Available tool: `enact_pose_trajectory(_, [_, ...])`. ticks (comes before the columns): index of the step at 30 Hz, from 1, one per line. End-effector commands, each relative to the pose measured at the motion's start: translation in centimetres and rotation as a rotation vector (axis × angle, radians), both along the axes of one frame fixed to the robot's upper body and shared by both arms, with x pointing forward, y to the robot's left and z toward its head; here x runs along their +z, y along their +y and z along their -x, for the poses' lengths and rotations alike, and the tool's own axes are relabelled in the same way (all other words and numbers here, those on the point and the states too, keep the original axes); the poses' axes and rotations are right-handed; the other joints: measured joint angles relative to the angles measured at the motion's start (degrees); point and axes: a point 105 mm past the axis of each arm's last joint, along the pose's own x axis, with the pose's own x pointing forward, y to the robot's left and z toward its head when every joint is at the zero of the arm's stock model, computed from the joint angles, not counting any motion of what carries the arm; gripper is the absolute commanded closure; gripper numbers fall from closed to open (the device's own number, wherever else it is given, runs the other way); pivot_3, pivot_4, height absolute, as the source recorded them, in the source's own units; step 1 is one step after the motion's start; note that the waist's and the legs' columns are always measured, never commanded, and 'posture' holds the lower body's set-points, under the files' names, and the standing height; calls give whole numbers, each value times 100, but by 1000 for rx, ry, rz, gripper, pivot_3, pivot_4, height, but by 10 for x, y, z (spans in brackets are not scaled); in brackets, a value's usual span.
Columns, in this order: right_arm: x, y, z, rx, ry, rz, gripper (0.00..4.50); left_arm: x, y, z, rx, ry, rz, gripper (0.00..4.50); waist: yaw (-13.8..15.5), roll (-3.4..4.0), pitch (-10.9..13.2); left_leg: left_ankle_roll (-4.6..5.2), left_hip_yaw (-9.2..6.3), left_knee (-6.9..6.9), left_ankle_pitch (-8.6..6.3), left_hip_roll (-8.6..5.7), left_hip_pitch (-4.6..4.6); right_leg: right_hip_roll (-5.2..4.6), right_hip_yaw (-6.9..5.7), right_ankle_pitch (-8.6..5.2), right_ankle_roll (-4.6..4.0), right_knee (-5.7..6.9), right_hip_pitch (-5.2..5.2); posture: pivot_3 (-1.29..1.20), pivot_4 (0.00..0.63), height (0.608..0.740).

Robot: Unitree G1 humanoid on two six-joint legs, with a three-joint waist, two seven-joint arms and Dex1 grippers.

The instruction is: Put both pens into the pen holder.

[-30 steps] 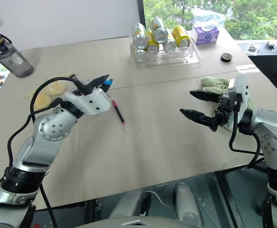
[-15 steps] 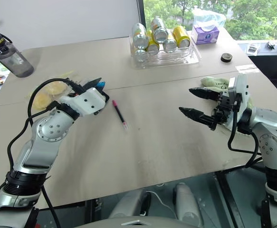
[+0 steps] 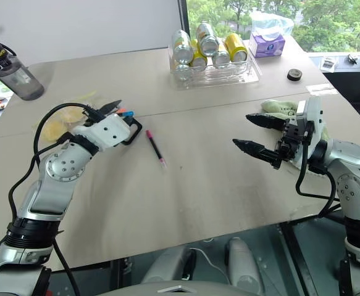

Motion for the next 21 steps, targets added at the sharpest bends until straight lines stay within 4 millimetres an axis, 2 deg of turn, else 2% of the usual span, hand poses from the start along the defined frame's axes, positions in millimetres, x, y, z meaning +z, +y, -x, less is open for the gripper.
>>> enact_pose_trajectory(1, [11, 0, 2, 1, -58, -1, 251, 20, 6, 1, 18, -83, -30, 966, -2, 0, 0, 0, 0, 0, 0, 0, 0, 0, 0, 0, 0, 0, 0, 0, 150, 739])
enact_pose_trajectory(3, [11, 0, 2, 1, -59, -1, 251, 20, 7, 1, 23, -86, -30, 35, -2, 0, 0, 0, 0, 0, 0, 0, 0, 0, 0, 0, 0, 0, 0, 0, 150, 739])
enact_pose_trajectory(14, [8, 3, 2, 6, -55, -7, 251, 32, -6, 7, -23, -115, 35, 35, -1, 0, 0, 0, 0, 0, 0, 0, 0, 0, 0, 0, 0, 1, 0, 0, 150, 739])
enact_pose_trajectory(19, [4, 6, 2, 15, -47, 5, 251, 34, -23, 9, -75, -38, 330, 35, 4, -2, -1, 0, -2, 8, 0, -1, -2, -1, -4, 0, 0, 5, 1, 0, 150, 739])
enact_pose_trajectory(21, [-1, 8, 3, 20, -42, 26, 251, 29, -29, 11, -122, 53, 436, 35, 4, -2, -1, 0, -2, 8, 0, -1, -2, -1, -4, 0, 0, 6, 0, 0, 150, 739])
